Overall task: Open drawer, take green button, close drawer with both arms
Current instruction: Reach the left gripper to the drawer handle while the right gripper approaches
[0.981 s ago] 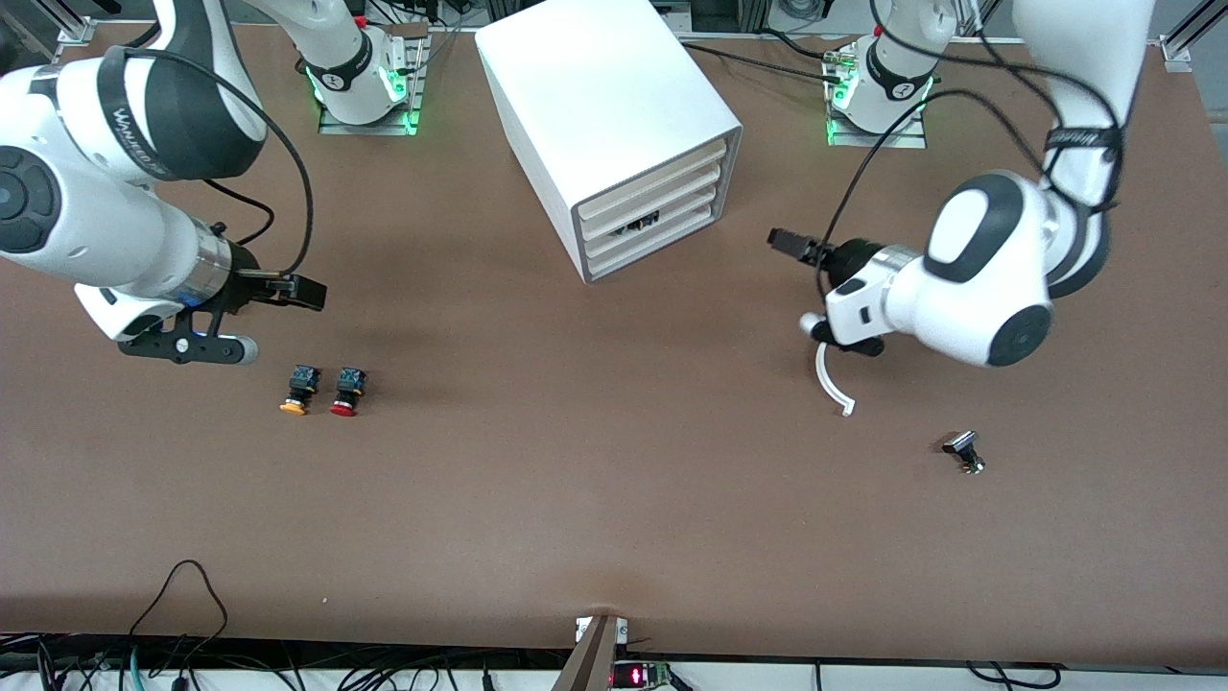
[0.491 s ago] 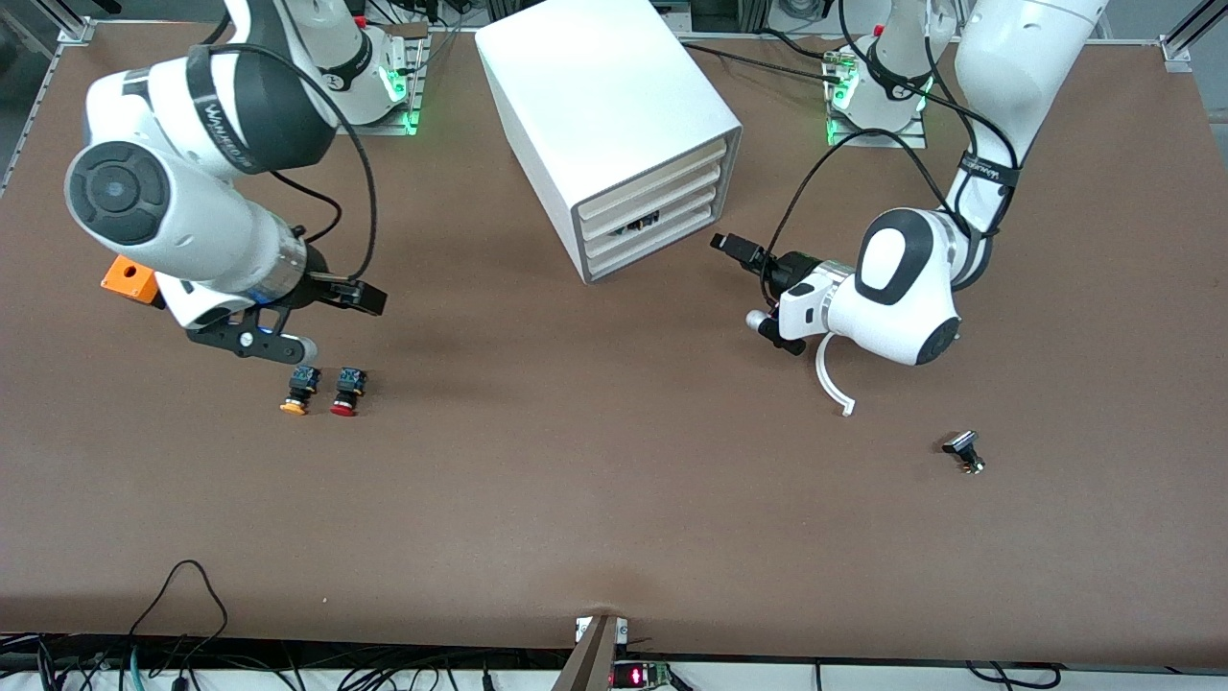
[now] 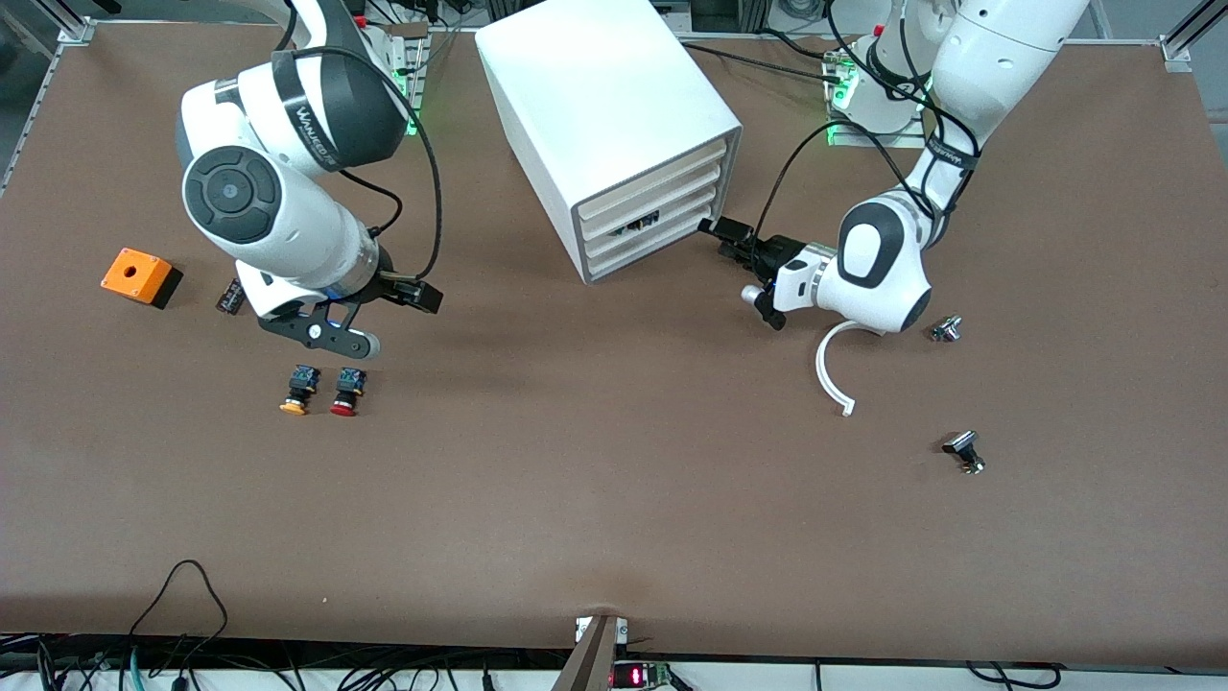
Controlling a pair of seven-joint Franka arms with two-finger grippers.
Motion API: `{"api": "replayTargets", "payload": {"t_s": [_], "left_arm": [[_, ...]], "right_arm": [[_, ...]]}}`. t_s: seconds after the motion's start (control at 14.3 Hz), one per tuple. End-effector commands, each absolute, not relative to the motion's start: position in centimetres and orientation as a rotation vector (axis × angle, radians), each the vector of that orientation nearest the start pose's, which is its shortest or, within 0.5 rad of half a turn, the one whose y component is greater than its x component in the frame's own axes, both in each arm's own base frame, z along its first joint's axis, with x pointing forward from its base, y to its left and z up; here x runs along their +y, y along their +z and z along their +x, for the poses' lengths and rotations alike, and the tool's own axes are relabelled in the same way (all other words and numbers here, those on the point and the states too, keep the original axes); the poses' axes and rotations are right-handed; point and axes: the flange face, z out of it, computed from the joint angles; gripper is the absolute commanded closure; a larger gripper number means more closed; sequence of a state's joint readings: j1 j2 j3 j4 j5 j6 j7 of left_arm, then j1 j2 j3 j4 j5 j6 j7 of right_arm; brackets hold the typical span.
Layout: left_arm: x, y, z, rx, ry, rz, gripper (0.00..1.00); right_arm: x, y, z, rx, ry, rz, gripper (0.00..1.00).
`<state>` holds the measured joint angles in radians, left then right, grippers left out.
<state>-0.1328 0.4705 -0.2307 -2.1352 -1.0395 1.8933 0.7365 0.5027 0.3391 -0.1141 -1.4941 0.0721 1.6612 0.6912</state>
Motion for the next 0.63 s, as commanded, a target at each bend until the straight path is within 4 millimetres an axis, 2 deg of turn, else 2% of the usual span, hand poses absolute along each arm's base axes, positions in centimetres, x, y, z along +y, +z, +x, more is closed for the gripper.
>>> {"api": "replayTargets", "payload": {"t_s": [0.0, 0.28, 0.42, 0.56], "left_arm": [[-25.7, 17.7, 44.0, -0.382, -0.5, 2.016, 0.13], [-26.3, 16.1, 41.9, -0.394, -0.462, 1.945, 0.14], [-26.8, 15.3, 40.8, -0.418, -0.447, 1.908, 0.2], [-27.0, 13.9, 40.1, -0.418, -0.423, 1.872, 0.29]], "right_arm": [[27.4, 46.4, 58.5, 0.56, 0.256, -3.138, 0.01], [29.0, 46.4, 58.1, 0.666, 0.224, -3.108, 0.01], [29.7, 45.9, 58.0, 0.756, 0.293, -3.035, 0.01], [30.2, 46.1, 58.3, 0.822, 0.289, -2.973, 0.01]]}}
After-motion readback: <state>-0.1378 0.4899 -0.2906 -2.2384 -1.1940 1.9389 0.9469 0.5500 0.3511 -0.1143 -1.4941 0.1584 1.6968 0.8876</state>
